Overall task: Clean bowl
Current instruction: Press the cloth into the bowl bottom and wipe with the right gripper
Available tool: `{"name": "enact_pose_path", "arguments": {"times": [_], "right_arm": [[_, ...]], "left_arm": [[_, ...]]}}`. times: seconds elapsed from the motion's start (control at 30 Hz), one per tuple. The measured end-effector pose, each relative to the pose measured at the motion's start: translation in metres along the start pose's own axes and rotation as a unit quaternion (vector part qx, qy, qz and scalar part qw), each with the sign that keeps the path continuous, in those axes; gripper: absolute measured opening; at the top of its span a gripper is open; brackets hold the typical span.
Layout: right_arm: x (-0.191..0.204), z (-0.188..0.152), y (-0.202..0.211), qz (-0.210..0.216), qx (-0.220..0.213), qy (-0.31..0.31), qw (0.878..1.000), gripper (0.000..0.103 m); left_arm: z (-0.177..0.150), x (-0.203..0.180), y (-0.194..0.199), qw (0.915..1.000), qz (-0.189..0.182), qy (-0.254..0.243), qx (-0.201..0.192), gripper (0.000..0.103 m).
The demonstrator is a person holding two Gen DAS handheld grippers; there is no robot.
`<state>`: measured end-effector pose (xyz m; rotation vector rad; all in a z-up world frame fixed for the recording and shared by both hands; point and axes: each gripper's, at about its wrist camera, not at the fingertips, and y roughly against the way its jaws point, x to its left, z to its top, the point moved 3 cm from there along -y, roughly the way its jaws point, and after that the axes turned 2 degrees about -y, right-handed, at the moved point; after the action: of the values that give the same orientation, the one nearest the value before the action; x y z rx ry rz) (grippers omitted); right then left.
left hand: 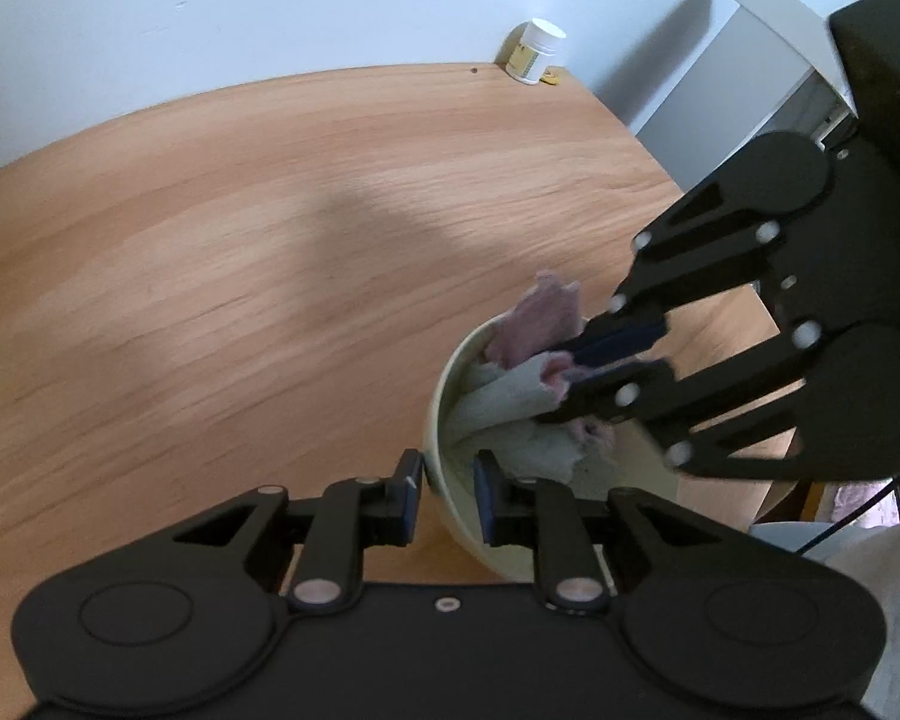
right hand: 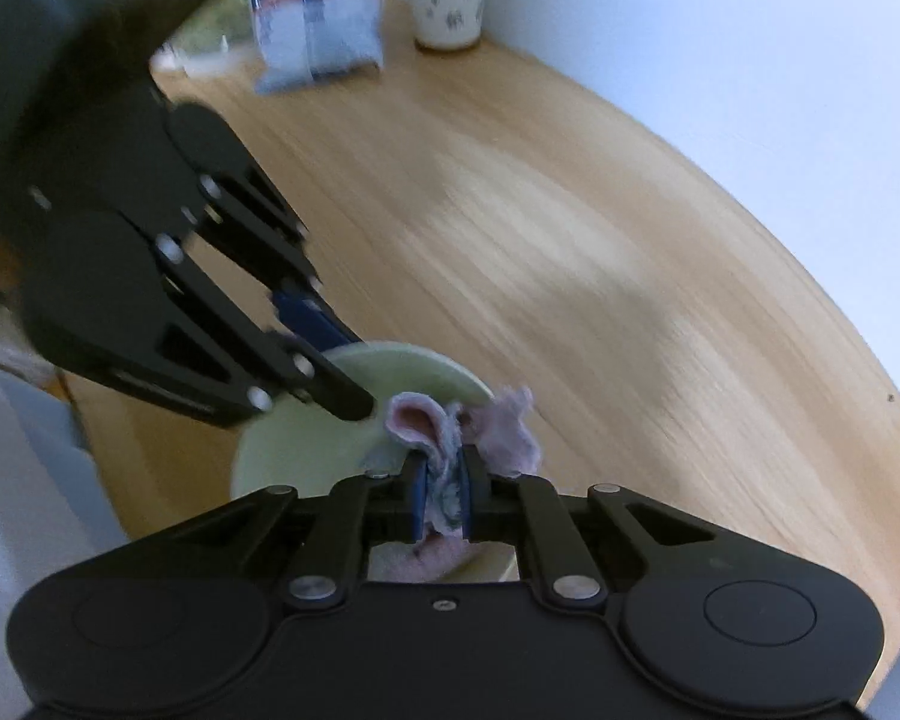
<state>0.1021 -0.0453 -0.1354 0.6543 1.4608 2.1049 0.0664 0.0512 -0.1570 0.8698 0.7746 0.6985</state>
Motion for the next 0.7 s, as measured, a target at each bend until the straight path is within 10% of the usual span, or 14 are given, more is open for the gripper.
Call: {"name": "enact_pose_path", "arguments": {"times": [0.5, 0.7], "right_arm": [[0.016, -0.008, 0.003, -0.036, 0.011, 0.020, 0.999, 0.012], [0.035, -0.019, 0.031, -0.034, 0.025, 0.129, 0.991, 0.034]], "left_arm": [[-0.010, 0.007, 0.003, 0.9974, -0.021, 0.069, -0.004, 0.016], [-0.009, 0.008, 0.003, 0.9967, -0.017, 0.079, -0.001, 0.017]]}}
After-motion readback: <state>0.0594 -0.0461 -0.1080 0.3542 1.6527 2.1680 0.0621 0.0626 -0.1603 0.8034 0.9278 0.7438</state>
